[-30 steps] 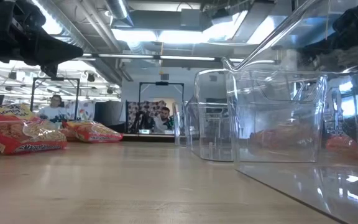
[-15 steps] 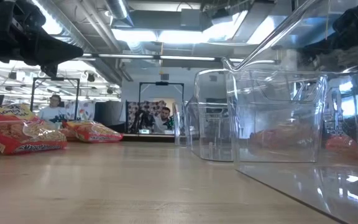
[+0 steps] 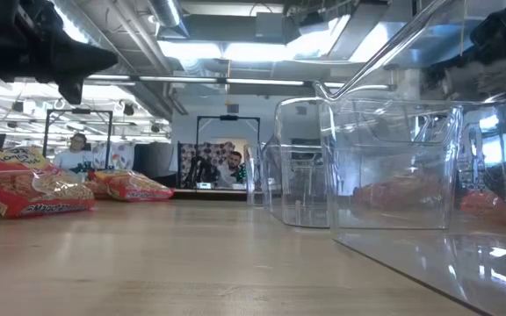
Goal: Sort Maruchan noodles
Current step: Put the red noodle pack into the top transparent bin
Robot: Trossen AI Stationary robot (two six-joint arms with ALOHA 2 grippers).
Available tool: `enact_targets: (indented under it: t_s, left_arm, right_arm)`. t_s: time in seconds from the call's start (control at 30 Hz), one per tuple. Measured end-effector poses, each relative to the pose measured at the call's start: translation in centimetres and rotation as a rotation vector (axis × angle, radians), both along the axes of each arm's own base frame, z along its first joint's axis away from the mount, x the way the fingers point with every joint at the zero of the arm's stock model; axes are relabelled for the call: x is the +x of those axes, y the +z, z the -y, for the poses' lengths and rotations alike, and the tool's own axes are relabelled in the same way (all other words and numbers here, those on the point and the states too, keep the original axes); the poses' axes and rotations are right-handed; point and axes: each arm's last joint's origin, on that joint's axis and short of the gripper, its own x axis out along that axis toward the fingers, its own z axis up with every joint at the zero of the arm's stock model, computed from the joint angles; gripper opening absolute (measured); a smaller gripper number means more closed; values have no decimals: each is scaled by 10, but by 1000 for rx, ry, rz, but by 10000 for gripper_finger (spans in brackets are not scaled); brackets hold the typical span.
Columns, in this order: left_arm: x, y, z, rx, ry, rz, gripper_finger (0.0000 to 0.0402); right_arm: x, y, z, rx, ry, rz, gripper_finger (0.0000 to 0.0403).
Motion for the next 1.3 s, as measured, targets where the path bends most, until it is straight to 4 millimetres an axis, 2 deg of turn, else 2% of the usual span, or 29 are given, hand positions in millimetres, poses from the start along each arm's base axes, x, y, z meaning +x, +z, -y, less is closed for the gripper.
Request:
enact_targets:
  t_s: [0.37, 0.57, 0.87, 1.03, 1.3]
  left_arm:
    - [-4, 18, -1, -22, 0, 190, 7]
    - [4, 32, 1, -3, 2, 138, 7]
    - [32, 68, 7, 20, 14, 30, 7]
    - [46, 74, 10, 32, 19, -22, 7]
    - [46, 82, 9, 12, 48, 17, 7]
  right_arm:
    - [0, 0, 0, 0, 0, 0, 3]
    - [0, 0, 0, 0, 0, 0, 3]
    - [0, 2, 1, -18, -46, 19, 3]
    - [0, 2, 2, -25, -65, 19, 3]
    - [0, 2, 4, -56, -141, 17, 3]
